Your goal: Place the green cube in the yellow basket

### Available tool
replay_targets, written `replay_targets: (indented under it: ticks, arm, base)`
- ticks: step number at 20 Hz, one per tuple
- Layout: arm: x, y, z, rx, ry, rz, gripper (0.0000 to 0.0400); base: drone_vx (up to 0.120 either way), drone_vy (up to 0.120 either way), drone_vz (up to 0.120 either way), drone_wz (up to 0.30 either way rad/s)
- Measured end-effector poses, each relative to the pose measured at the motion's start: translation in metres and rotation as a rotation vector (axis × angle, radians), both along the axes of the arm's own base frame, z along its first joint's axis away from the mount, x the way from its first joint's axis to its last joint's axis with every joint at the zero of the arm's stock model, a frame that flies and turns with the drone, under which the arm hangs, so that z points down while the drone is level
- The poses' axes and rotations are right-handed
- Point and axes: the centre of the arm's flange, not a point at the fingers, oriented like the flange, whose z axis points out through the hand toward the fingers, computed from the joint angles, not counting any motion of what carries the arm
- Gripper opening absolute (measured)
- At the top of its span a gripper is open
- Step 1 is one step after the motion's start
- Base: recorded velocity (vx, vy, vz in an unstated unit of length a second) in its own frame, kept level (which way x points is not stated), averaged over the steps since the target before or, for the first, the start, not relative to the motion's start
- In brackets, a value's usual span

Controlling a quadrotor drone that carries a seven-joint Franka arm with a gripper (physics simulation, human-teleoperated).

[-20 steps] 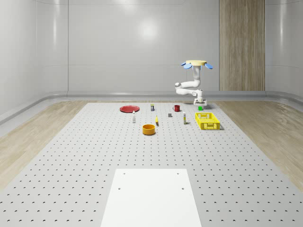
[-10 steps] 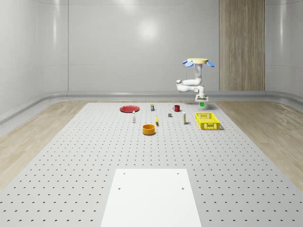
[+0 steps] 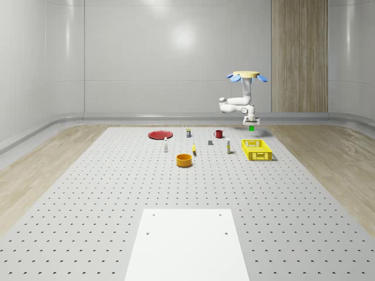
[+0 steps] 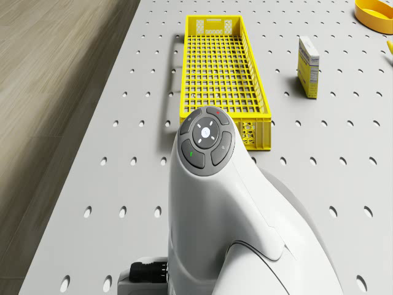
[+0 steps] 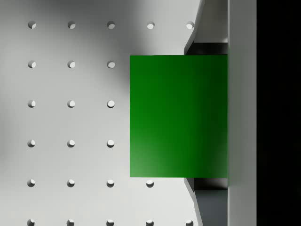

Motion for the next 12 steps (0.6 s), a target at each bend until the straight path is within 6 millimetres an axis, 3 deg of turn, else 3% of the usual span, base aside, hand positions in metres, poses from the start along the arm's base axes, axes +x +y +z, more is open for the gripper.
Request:
replay_targets:
  ticks: [4, 8, 12]
  arm:
    - [0.0, 0.0, -0.0004, 0.0, 0.0, 0.0, 0.0251]
    - [0.0, 0.0, -0.0006, 0.0, 0.0, 0.0, 0.0251]
    - [0.0, 0.0, -0.0007, 0.0, 0.0, 0.0, 0.0251]
  base:
    - [0.12, -0.12, 0.1, 0.0]
    - [0.12, -0.11, 0.0, 0.0]
    - [0.12, 0.0, 0.0, 0.0]
